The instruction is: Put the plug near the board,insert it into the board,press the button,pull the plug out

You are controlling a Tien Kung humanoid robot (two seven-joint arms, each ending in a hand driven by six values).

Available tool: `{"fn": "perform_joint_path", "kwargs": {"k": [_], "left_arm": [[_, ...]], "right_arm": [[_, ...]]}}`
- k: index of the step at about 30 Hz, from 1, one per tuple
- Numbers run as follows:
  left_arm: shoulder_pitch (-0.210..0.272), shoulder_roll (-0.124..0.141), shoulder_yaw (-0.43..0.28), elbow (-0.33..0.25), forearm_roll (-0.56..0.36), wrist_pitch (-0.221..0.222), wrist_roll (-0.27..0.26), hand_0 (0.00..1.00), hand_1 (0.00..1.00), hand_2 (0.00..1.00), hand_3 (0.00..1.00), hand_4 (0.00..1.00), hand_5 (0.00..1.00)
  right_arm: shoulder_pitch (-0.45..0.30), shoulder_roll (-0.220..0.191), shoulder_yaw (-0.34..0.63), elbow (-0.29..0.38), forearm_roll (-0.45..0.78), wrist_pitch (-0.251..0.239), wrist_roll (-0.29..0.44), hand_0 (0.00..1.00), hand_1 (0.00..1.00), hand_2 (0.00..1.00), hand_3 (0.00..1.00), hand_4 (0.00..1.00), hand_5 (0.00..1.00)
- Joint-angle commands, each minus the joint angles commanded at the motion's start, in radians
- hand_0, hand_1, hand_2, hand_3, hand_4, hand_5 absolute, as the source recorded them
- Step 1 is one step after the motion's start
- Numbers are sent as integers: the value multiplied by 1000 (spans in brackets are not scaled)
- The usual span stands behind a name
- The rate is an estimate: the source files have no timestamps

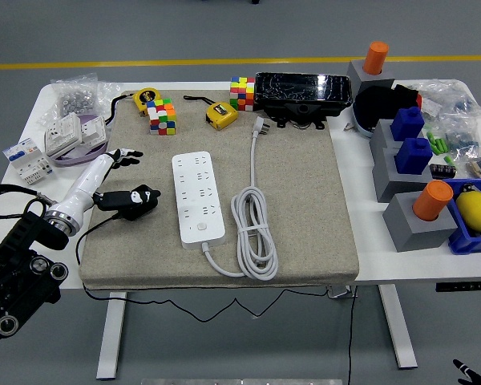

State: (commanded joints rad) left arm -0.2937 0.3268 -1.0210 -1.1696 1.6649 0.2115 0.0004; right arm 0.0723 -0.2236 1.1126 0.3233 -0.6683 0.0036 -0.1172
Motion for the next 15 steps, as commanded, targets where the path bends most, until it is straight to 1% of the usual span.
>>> {"fn": "perform_joint_path", "kwargs": {"k": [4, 5, 10, 11, 15], "left_arm": [[2, 2, 7, 3, 15, -6, 10, 814, 826, 792, 798, 998, 322], [2, 2, 9, 5, 22, -5, 12, 812, 806, 778, 791, 998, 291], [-3, 1, 19, 16, 56, 2, 21, 812, 806, 778, 791, 998, 291], [-4, 1, 20, 18, 60, 2, 23, 799, 772, 747, 765, 998, 268], [-7, 2, 26, 31, 70, 10, 33, 799, 772, 747, 765, 998, 268]], "right_arm": [[-1, -1, -1, -1, 0, 0, 0, 580, 675, 687, 617, 984, 522], [-1, -2, -2, -2, 1, 0, 0, 580, 675, 687, 617, 984, 522], [0, -1, -3, -3, 3, 0, -1, 580, 675, 687, 617, 984, 522], [0, -1, -4, -3, 3, 0, 0, 580, 675, 688, 617, 984, 522], [2, -2, -2, 2, 1, -1, 0, 580, 675, 688, 617, 984, 522]]}}
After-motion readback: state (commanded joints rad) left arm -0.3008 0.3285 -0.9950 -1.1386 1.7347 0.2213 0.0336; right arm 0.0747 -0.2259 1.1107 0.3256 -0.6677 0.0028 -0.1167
